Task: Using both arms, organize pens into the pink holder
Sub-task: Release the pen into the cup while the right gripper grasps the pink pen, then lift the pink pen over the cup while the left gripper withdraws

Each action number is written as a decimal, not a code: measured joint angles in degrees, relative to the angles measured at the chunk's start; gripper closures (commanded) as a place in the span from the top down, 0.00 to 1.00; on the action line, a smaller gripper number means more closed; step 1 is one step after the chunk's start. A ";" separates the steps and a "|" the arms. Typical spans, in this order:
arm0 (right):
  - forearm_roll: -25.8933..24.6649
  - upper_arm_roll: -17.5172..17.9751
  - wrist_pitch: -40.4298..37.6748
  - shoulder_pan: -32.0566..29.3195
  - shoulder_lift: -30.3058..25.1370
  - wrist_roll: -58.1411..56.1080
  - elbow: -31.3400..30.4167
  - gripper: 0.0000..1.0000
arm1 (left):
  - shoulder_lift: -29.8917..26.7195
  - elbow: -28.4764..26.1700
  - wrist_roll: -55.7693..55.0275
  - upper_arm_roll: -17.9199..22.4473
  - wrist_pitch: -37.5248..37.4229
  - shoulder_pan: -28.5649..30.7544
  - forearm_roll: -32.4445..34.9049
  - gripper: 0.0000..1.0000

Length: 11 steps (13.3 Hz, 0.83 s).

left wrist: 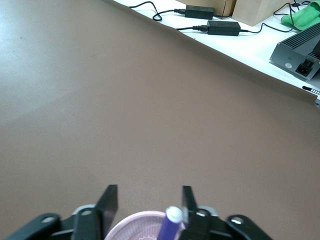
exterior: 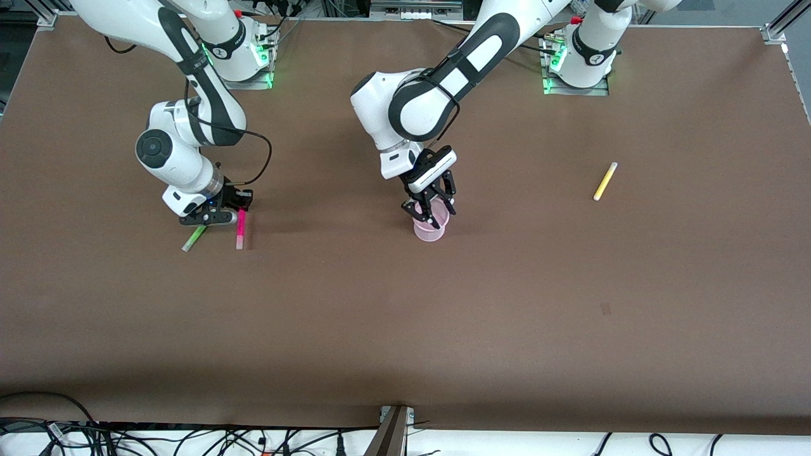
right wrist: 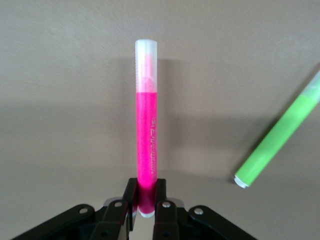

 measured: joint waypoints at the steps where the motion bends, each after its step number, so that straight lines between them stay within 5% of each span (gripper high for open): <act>1: 0.02 0.02 -3.17 0.00 -1.13 0.15 1.46 0.00 | -0.06 0.43 0.13 0.17 -0.05 0.05 0.04 1.00; 5: 1.26 0.04 -20.12 0.00 -2.58 0.56 12.07 0.00 | -3.17 4.42 5.94 0.50 -0.92 3.17 -2.05 1.00; 11: 10.97 0.12 -36.14 0.02 -1.47 7.48 23.05 0.00 | -13.79 5.39 31.31 0.34 -0.26 15.37 -21.43 1.00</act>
